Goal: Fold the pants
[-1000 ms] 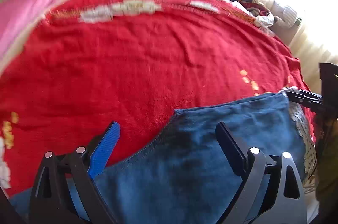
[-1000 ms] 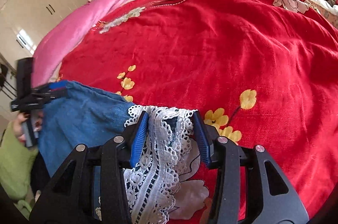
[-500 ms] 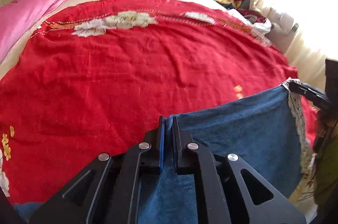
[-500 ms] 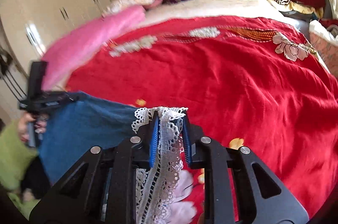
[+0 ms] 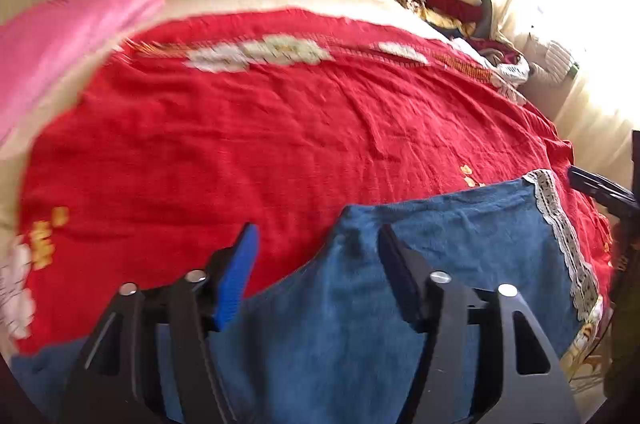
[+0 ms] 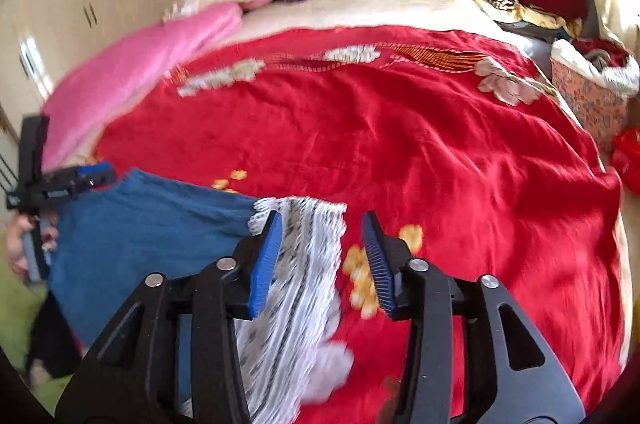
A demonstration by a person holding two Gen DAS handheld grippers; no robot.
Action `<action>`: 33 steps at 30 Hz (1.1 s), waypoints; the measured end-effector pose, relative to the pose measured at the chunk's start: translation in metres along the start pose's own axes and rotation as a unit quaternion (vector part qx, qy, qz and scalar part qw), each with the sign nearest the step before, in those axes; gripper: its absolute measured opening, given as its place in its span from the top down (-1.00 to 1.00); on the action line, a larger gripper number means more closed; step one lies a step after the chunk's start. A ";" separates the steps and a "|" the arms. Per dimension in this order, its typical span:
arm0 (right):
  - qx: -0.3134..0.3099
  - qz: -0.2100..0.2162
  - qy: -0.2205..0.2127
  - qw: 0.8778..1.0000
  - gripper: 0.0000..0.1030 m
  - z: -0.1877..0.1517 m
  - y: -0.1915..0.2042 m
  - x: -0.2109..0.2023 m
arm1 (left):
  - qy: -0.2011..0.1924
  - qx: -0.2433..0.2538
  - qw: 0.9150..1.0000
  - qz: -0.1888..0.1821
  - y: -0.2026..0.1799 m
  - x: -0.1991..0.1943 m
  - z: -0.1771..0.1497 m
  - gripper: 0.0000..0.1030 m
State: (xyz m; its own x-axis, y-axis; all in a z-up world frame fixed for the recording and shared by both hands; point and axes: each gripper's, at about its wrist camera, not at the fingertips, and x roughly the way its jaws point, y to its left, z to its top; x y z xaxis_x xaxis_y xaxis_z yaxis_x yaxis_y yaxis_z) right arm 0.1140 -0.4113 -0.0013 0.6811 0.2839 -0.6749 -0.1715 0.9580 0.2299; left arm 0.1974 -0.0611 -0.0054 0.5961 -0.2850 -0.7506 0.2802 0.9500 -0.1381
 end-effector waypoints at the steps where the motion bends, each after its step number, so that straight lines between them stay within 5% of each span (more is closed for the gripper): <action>1: 0.006 0.004 -0.003 1.000 0.27 -0.003 0.001 -0.007 | -0.008 0.001 1.000 0.003 0.000 -0.010 -0.003 -0.45; 10: 0.029 0.026 0.004 0.999 0.18 -0.059 0.014 -0.067 | -0.032 -0.007 0.999 -0.006 -0.011 -0.087 -0.062 -0.70; 16: 0.042 0.034 0.045 0.998 0.18 -0.093 0.021 -0.047 | 0.018 -0.013 1.000 0.007 -0.009 -0.076 -0.107 -0.68; 19: 0.067 0.043 0.066 0.995 0.19 -0.107 0.018 -0.031 | 0.045 -0.008 0.998 0.046 -0.003 -0.062 -0.121 -0.68; 20: 0.072 0.049 0.074 0.993 0.21 -0.112 0.019 -0.026 | 0.048 -0.013 0.998 0.050 0.000 -0.059 -0.124 -0.68; 22: 0.054 0.061 0.078 0.994 0.69 -0.117 0.029 -0.024 | 0.050 -0.014 0.997 0.052 0.002 -0.056 -0.125 -0.68; 28: 0.042 0.044 0.063 0.996 0.81 -0.113 0.036 -0.045 | 0.046 -0.016 0.997 0.052 0.007 -0.057 -0.124 -0.68; 33: 0.011 -0.007 0.095 0.995 0.77 -0.126 0.045 -0.033 | 0.047 -0.017 0.997 0.050 0.007 -0.055 -0.124 -0.68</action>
State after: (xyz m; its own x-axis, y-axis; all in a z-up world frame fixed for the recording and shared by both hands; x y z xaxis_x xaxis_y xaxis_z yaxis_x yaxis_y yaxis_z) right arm -0.0062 -0.3725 -0.0569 0.5363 0.2745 -0.7982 -0.1450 0.9615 0.2333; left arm 0.0730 -0.0227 -0.0451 0.5457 -0.1766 -0.8192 0.1957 0.9774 -0.0804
